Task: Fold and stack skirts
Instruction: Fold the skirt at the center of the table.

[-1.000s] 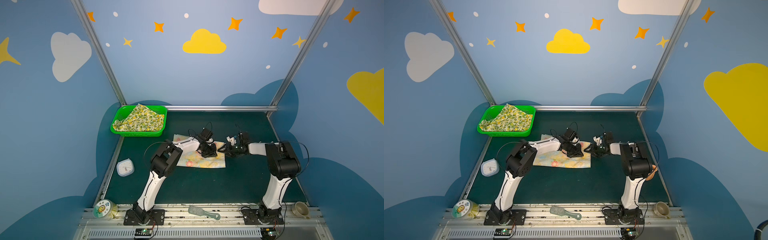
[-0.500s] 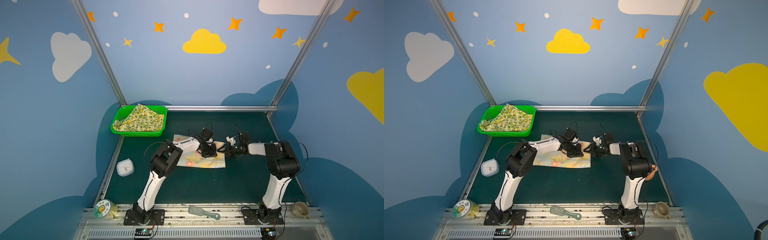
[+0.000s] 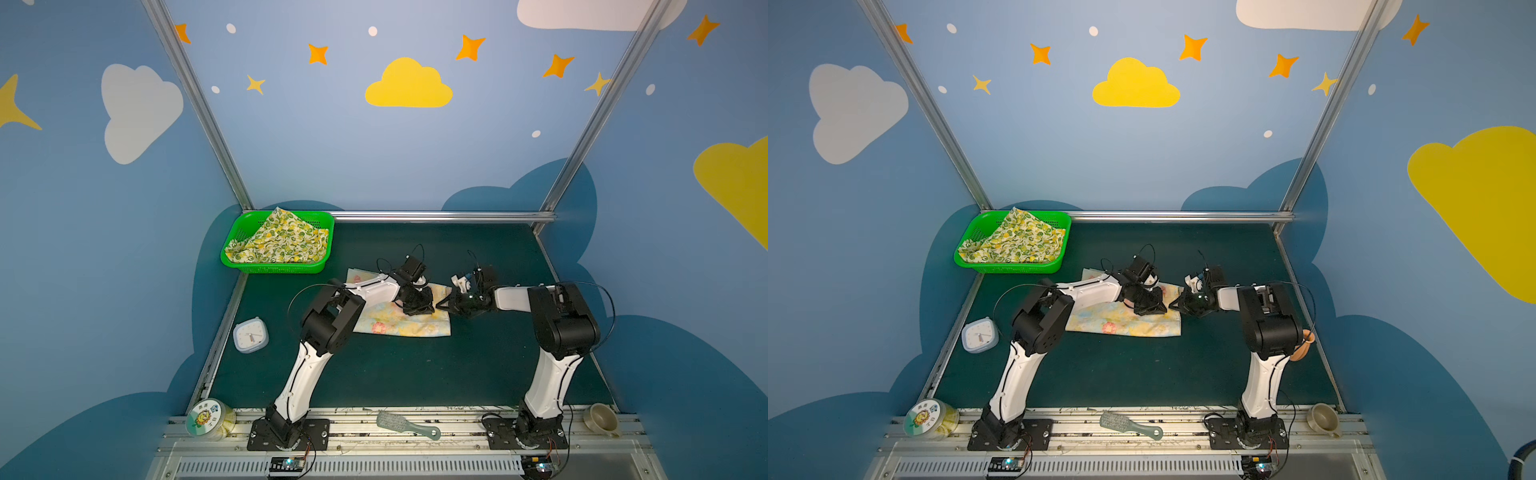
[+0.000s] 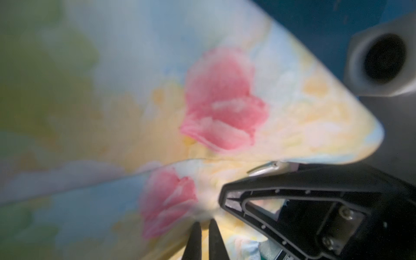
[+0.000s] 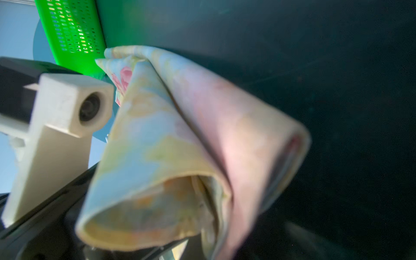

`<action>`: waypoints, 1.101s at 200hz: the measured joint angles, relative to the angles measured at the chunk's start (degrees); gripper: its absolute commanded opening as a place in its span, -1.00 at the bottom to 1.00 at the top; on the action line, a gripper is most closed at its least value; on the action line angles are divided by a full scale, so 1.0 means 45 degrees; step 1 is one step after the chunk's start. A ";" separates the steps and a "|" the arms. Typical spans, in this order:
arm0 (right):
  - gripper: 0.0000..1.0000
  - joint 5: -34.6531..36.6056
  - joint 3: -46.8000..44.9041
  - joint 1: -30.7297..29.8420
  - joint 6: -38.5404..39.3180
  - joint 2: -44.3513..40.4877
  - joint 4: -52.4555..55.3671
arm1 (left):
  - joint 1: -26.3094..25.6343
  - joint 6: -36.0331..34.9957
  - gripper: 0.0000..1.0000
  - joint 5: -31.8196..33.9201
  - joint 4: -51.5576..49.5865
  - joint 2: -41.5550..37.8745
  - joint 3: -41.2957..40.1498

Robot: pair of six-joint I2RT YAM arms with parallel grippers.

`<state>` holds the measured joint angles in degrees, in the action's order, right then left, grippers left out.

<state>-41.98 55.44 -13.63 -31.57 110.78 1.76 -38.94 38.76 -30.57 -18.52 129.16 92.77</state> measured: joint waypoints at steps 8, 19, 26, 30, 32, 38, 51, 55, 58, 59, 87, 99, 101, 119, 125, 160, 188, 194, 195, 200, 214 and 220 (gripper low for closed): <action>-1.00 0.0126 0.0053 -0.0039 0.0083 -0.0136 0.0427 | 0.0053 -0.0092 -0.79 0.0107 -0.0083 -0.0058 -0.0005; -1.00 0.0364 0.0155 -0.0092 0.0209 -0.0325 0.1200 | 0.0141 -0.0151 -0.79 0.0199 -0.0131 -0.0253 -0.0087; -1.00 0.0554 0.0277 -0.0092 0.0350 -0.0442 0.1797 | 0.0253 -0.0185 -0.78 0.0233 -0.0131 -0.0432 -0.0219; -1.00 0.0627 0.0345 -0.0092 0.0403 -0.0476 0.2089 | 0.0335 -0.0194 -0.78 0.0248 -0.0121 -0.0573 -0.0330; -1.00 0.0685 0.0389 -0.0087 0.0457 -0.0510 0.2259 | 0.0393 -0.0194 -0.78 0.0257 -0.0121 -0.0651 -0.0393; -1.00 0.0821 0.0539 -0.0087 0.0563 -0.0597 0.2764 | 0.0578 -0.0219 -0.78 0.0282 -0.0117 -0.0918 -0.0588; -1.00 0.1073 0.0952 -0.0053 0.0840 -0.0748 0.3871 | 0.1049 -0.0253 -0.78 0.0345 -0.0087 -0.1535 -0.1054; -1.00 0.1151 0.1107 -0.0029 0.0918 -0.0777 0.4221 | 0.1214 -0.0291 -0.78 0.0369 -0.0083 -0.1734 -0.1205; -1.00 0.1214 0.1234 -0.0005 0.1020 -0.0806 0.4469 | 0.1326 -0.0296 -0.78 0.0389 -0.0078 -0.1880 -0.1297; -1.00 0.1234 0.1258 0.0000 0.1039 -0.0816 0.4527 | 0.1355 -0.0301 -0.78 0.0389 -0.0078 -0.1914 -0.1321; -1.00 0.2021 0.2429 0.0204 0.1690 -0.1073 0.6640 | 0.2341 -0.0525 -0.78 0.0602 0.0068 -0.3055 -0.2307; -1.00 0.2433 0.2880 0.0262 0.1933 -0.1205 0.7499 | 0.2589 -0.0593 -0.78 0.0661 0.0146 -0.3400 -0.2822; -1.00 0.2501 0.2948 0.0262 0.1962 -0.1224 0.7626 | 0.2618 -0.0612 -0.78 0.0665 0.0165 -0.3449 -0.2909; -1.00 0.3109 0.3512 0.0291 0.2278 -0.1447 0.8699 | 0.2803 -0.0685 -0.78 0.0661 0.0223 -0.3706 -0.3662; -1.00 0.3313 0.3682 0.0296 0.2380 -0.1525 0.9039 | 0.2837 -0.0709 -0.78 0.0646 0.0233 -0.3725 -0.3852; -1.00 0.4284 0.4770 0.0345 0.2803 -0.1749 1.0710 | 0.2914 -0.0811 -0.79 0.0529 0.0287 -0.3725 -0.4741; -1.00 0.4867 0.5644 0.0345 0.3079 -0.1744 1.1579 | 0.2890 -0.0758 -0.79 0.0306 0.0588 -0.3725 -0.5314; -1.00 0.4988 0.5819 0.0345 0.3123 -0.1744 1.1764 | 0.2856 -0.0704 -0.79 0.0272 0.0665 -0.3725 -0.5430; -1.00 0.5017 0.5863 0.0345 0.3133 -0.1744 1.1803 | 0.2856 -0.0699 -0.79 0.0277 0.0675 -0.3725 -0.5440; -1.00 0.5105 0.5999 0.0345 0.3157 -0.1744 1.1944 | 0.2827 -0.0665 -0.79 0.0267 0.0733 -0.3725 -0.5532; -1.00 0.5343 0.6339 0.0345 0.3264 -0.1729 1.2284 | 0.2701 -0.0549 -0.79 0.0160 0.1039 -0.3740 -0.5736; -1.00 0.5435 0.6494 0.0340 0.3313 -0.1715 1.2449 | 0.2618 -0.0515 -0.79 0.0155 0.1175 -0.3745 -0.5780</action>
<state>-17.52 84.66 -12.10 -16.67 103.07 57.78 -27.16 36.45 -29.87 -13.23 112.31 66.76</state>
